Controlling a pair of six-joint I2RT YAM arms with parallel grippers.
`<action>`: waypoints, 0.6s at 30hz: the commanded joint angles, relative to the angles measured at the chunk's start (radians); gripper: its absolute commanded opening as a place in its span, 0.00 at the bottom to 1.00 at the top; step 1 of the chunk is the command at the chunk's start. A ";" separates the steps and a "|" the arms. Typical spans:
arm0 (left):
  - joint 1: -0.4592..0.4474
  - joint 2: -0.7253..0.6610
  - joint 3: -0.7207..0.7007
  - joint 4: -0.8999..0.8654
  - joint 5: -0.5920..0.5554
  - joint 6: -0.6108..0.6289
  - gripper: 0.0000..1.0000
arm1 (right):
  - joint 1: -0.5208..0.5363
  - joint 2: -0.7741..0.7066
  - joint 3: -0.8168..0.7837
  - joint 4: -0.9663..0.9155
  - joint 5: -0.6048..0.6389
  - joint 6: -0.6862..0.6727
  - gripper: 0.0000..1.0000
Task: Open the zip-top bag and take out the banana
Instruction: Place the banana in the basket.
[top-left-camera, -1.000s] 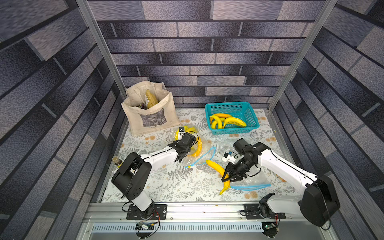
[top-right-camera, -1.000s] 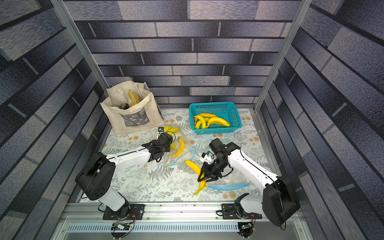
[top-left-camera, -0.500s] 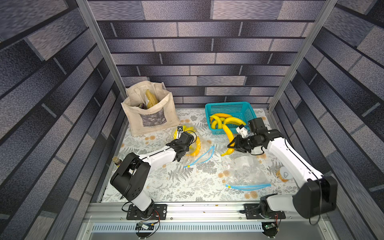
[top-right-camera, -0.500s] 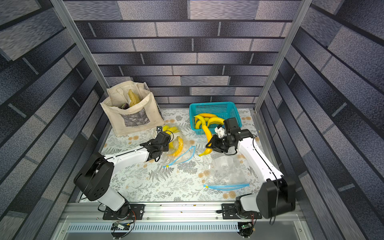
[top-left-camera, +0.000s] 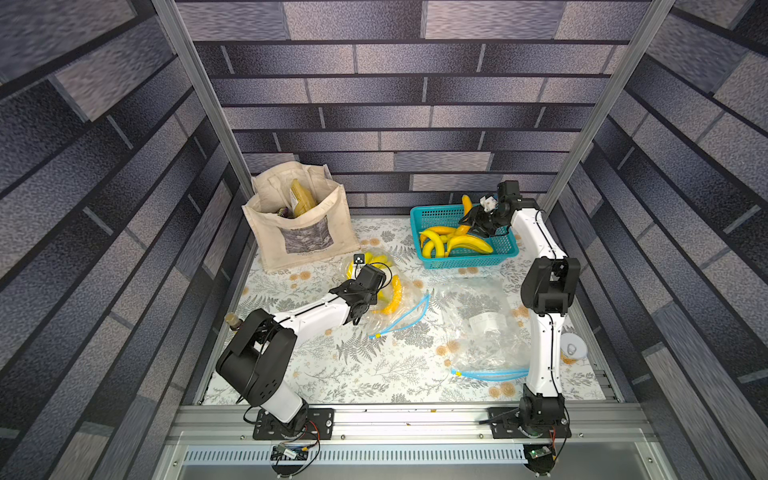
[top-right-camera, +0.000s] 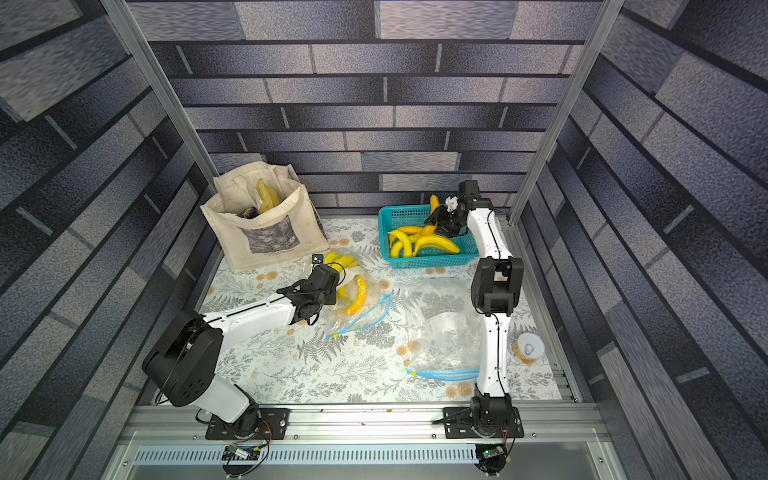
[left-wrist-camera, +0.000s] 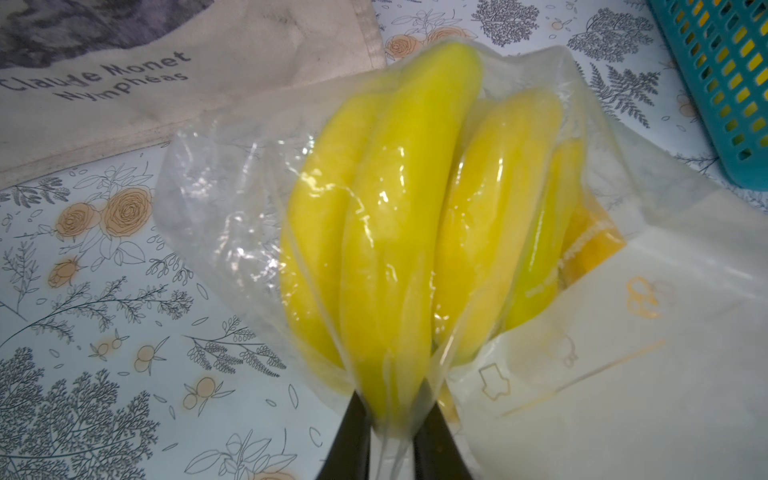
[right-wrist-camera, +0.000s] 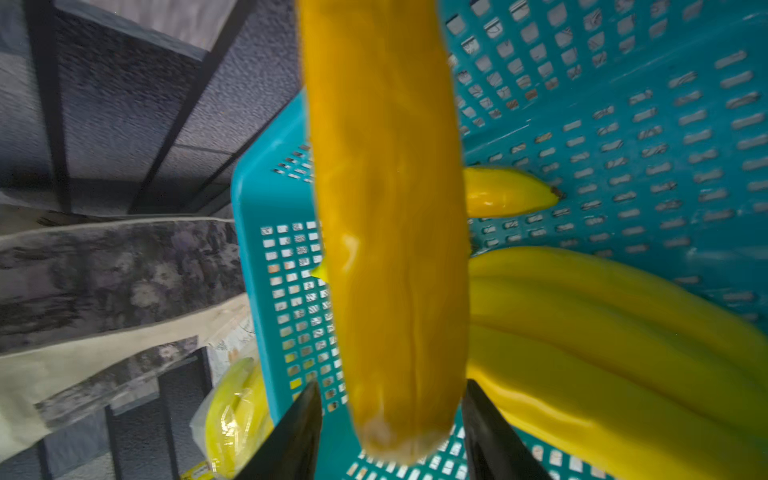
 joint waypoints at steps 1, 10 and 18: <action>0.004 -0.029 -0.015 -0.037 0.012 -0.003 0.18 | 0.021 -0.102 -0.091 -0.033 0.014 -0.060 0.63; 0.008 -0.024 -0.018 -0.036 0.016 -0.013 0.18 | 0.063 -0.785 -0.859 0.211 0.034 -0.070 0.67; 0.010 -0.029 -0.023 -0.039 0.018 -0.014 0.19 | 0.378 -1.162 -1.373 0.282 0.037 0.134 0.65</action>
